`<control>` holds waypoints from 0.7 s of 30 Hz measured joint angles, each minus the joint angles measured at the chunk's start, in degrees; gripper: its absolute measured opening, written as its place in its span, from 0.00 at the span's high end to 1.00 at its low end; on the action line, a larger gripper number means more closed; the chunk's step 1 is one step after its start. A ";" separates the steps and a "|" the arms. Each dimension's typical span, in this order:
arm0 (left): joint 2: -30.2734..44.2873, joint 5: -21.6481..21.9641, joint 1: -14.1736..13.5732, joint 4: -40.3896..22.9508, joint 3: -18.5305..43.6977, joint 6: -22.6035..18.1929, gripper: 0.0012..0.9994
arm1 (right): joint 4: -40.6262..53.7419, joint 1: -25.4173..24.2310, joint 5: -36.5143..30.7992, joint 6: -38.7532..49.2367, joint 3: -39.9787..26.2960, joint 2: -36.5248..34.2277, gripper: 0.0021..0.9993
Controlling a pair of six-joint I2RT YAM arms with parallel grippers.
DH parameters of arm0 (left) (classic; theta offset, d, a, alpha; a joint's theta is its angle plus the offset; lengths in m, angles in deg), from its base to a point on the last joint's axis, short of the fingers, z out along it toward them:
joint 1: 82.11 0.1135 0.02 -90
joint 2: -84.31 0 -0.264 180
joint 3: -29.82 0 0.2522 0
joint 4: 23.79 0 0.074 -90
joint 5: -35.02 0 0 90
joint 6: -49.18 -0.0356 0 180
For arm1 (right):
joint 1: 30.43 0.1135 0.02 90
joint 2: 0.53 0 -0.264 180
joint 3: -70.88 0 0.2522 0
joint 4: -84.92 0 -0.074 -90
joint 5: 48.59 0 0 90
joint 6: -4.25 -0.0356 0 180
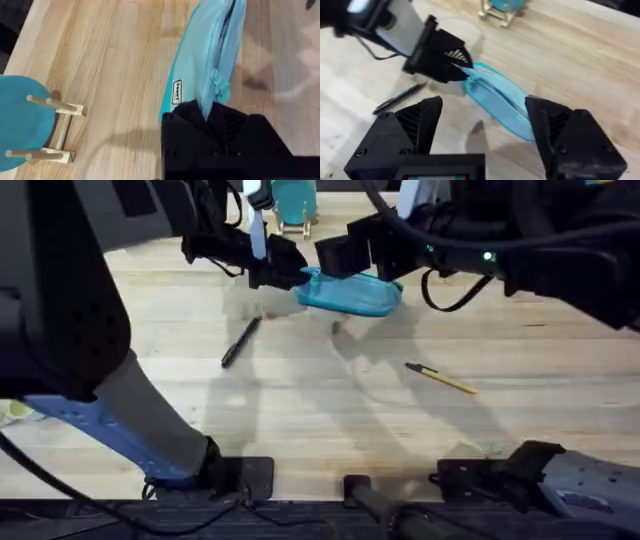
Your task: Unzip the bag, pick up the pens from the table one at a time and place them inside, then zip the bag closed.
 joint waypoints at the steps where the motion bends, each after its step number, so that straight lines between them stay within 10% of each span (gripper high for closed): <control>1: 0.00 0.00 0.00 0.00 0.00 0.00 0.96 | 0.17 0.14 -1.02 0.03 0.00 -0.03 0.00; 4: 0.00 0.01 0.00 0.04 0.00 -0.09 0.90 | 0.15 0.26 -3.16 0.21 0.00 -0.06 0.00; 10: 0.01 0.00 0.00 0.00 0.00 0.20 0.04 | 0.77 0.26 -4.89 0.42 0.00 -0.08 0.00; 21: 0.00 0.00 0.00 -0.42 0.02 3.13 0.01 | 2.62 0.26 -5.27 0.43 0.00 -1.08 0.00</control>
